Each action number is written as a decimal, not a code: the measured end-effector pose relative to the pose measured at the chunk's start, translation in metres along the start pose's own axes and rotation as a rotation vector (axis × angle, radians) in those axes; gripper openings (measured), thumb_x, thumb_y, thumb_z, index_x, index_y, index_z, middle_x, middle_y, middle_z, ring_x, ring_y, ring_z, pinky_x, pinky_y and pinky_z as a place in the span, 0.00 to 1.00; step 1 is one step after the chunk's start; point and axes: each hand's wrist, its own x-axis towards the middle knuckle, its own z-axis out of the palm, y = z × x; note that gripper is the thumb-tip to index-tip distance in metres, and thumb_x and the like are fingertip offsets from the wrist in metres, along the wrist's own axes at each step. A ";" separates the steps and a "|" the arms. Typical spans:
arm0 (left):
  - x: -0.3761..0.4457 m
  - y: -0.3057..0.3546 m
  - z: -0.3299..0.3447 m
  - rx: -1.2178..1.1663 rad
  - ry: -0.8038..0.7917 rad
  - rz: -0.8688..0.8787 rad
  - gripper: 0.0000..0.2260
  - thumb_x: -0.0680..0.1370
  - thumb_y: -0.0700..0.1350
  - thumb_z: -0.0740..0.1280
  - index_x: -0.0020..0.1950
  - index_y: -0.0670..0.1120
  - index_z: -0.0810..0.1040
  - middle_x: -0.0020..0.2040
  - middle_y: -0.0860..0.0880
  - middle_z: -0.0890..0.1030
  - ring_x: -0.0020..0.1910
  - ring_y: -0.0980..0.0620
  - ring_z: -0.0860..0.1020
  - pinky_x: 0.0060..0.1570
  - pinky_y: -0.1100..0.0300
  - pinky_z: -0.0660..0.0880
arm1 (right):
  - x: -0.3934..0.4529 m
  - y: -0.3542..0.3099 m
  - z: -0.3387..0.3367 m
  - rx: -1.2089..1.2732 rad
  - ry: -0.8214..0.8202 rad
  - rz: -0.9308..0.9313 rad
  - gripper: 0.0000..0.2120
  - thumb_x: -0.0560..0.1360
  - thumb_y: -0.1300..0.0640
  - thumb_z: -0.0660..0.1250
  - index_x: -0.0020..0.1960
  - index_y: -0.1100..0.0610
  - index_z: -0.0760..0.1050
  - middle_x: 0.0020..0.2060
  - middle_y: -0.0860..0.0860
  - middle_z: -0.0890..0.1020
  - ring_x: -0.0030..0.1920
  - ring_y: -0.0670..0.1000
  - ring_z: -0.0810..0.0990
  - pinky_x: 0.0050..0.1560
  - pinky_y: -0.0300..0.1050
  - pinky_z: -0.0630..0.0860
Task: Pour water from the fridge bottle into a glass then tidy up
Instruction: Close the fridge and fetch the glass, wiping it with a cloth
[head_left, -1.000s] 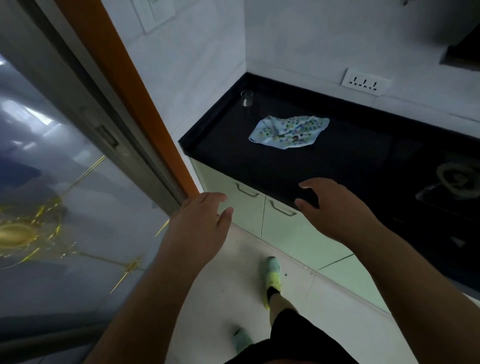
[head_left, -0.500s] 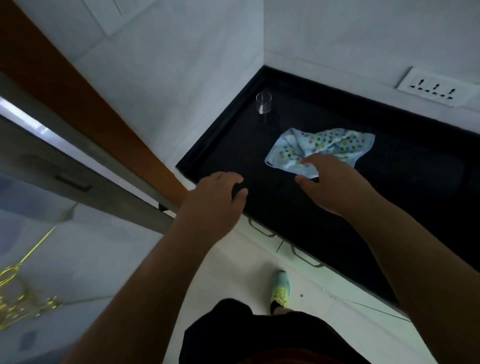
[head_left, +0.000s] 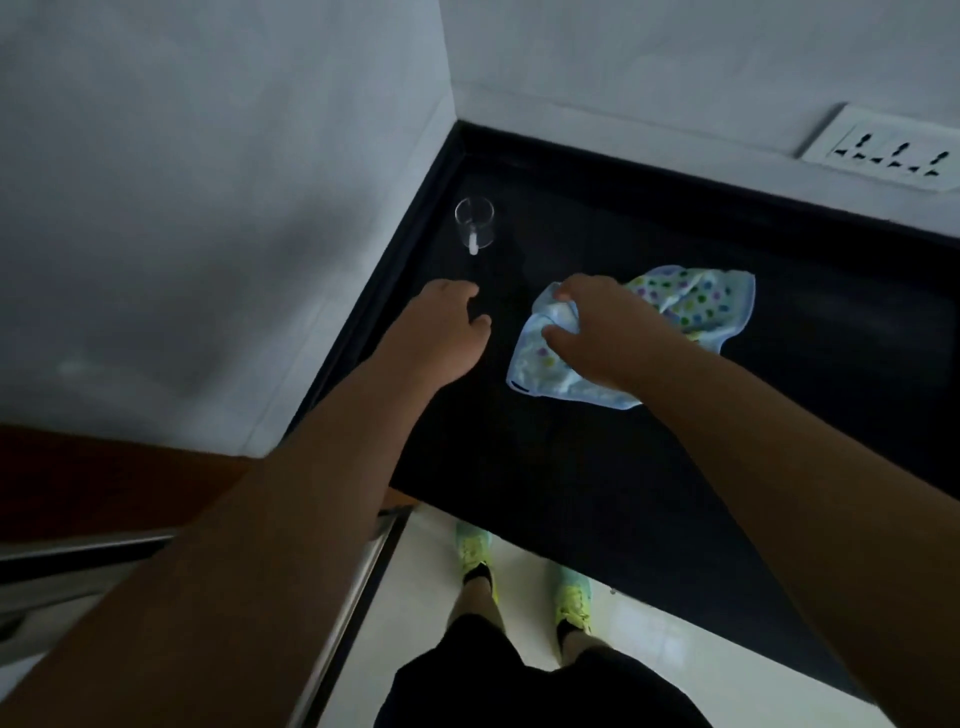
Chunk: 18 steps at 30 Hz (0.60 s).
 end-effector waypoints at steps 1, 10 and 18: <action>0.015 -0.002 0.001 -0.015 -0.004 0.001 0.24 0.84 0.51 0.63 0.81 0.51 0.66 0.81 0.48 0.65 0.71 0.48 0.74 0.59 0.59 0.68 | 0.008 -0.003 0.002 0.004 -0.002 0.017 0.22 0.81 0.48 0.65 0.72 0.54 0.71 0.68 0.54 0.76 0.61 0.56 0.79 0.56 0.49 0.76; 0.121 -0.008 0.019 -0.092 -0.098 -0.006 0.26 0.84 0.48 0.65 0.82 0.49 0.65 0.83 0.45 0.57 0.47 0.57 0.77 0.42 0.63 0.73 | 0.058 -0.004 0.015 0.077 0.016 0.133 0.24 0.81 0.47 0.66 0.74 0.53 0.69 0.72 0.54 0.72 0.66 0.56 0.77 0.61 0.49 0.74; 0.164 -0.019 0.027 -0.107 -0.062 0.000 0.23 0.83 0.46 0.67 0.78 0.47 0.72 0.78 0.44 0.69 0.59 0.52 0.79 0.53 0.63 0.74 | 0.063 0.010 0.021 0.123 0.028 0.151 0.22 0.81 0.47 0.65 0.73 0.52 0.71 0.70 0.52 0.74 0.61 0.53 0.79 0.53 0.43 0.71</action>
